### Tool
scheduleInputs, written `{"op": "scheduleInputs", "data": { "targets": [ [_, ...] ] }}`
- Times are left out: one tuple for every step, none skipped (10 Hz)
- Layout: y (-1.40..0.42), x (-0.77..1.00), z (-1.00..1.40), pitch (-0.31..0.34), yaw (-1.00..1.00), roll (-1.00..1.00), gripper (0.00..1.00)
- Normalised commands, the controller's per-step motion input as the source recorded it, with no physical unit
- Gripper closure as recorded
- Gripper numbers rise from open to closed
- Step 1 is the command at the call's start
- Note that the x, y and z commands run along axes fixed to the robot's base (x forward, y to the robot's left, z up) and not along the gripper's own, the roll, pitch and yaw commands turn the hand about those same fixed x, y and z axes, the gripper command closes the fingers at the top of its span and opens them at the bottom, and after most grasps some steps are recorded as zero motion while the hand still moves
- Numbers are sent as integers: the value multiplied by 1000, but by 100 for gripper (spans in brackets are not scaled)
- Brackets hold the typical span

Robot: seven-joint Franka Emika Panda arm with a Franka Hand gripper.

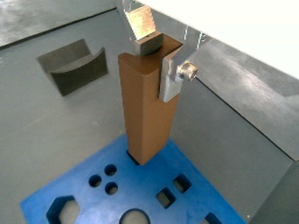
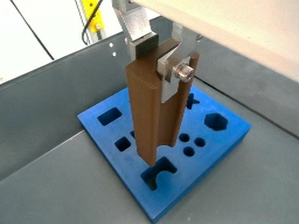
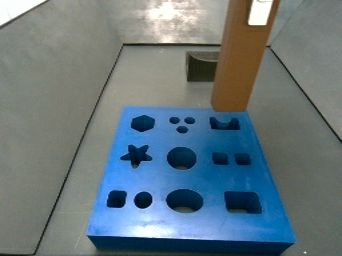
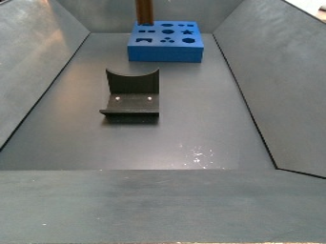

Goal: Pick up the arch object. Move up. Move to above the board. Insert the arch object.
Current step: Insert the arch object.

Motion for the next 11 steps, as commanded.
{"op": "scheduleInputs", "data": {
  "targets": [
    [0,400,-234,26,-343,13,100],
    [0,331,-303,30,-426,41,100],
    [0,309,-243,56,-463,27,100],
    [46,100,-151,57,-437,0,100],
    [11,0,-23,0,0,0,100],
    [23,-31,-146,0,0,0,100],
    [11,-103,-186,0,0,0,100],
    [14,-3,-129,0,0,0,100],
    [0,0,-114,0,0,0,100],
    [34,0,-123,0,0,0,100],
    [60,0,-157,0,0,0,100]
  ]
}}
